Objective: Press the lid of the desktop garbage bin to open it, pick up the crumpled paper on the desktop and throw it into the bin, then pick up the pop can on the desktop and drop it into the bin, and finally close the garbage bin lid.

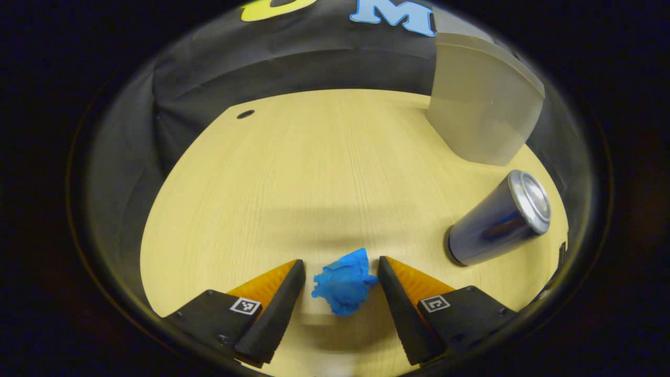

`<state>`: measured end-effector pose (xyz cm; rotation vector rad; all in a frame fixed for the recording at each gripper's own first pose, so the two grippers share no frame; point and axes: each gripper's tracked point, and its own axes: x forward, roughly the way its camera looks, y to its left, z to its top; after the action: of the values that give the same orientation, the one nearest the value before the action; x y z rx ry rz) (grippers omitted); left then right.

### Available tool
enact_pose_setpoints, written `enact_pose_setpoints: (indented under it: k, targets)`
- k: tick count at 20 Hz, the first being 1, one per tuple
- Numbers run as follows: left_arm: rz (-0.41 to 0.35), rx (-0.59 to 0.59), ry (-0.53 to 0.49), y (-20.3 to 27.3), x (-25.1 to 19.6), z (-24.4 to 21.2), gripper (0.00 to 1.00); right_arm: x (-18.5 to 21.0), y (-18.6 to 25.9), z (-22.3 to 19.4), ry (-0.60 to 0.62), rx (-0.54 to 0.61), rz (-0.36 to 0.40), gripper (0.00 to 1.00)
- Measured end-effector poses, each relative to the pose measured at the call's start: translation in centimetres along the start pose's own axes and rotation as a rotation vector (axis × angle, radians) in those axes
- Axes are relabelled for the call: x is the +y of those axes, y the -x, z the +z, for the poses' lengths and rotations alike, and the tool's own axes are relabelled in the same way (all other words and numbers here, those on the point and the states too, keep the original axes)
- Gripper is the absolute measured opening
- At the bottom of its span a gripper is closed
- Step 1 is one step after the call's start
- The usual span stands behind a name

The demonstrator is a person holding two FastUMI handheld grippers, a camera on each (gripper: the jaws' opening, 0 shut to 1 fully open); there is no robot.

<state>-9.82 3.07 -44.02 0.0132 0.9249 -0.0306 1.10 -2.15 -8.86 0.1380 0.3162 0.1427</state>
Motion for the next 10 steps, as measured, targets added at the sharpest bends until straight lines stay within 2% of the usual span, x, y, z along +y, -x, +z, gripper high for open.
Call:
enact_pose_setpoints:
  k: [2,3,4,5,6,8,9,10]
  targets:
    - [0.004,-0.002,0.001,-0.08,0.09,0.05,1.0,0.13,0.0,-0.23,0.0,0.003,0.004,0.0]
    - [0.011,0.002,0.002,-0.26,0.22,-0.07,0.99,0.25,0.12,-0.45,0.0,0.006,0.007,0.0]
    - [0.014,0.004,0.011,-0.21,0.21,0.09,0.77,0.27,0.18,-0.59,0.0,0.01,0.009,0.0]
    - [0.018,0.007,0.012,-0.28,0.33,0.08,0.62,0.33,0.2,-0.69,0.0,0.012,0.01,0.0]
    - [0.026,0.01,0.012,-0.36,0.58,0.07,0.6,0.28,0.28,-0.73,-0.003,0.014,0.011,0.0]
    - [0.026,0.014,0.015,-0.32,0.6,0.21,0.5,0.24,0.45,-0.83,-0.008,0.016,0.012,0.0]
    - [0.023,0.014,0.01,-0.27,0.48,0.34,0.5,0.26,0.5,-0.94,-0.008,0.017,0.012,0.0]
    - [0.027,0.016,0.016,-0.42,0.51,0.24,0.41,0.17,0.52,-0.93,-0.007,0.018,0.011,0.0]
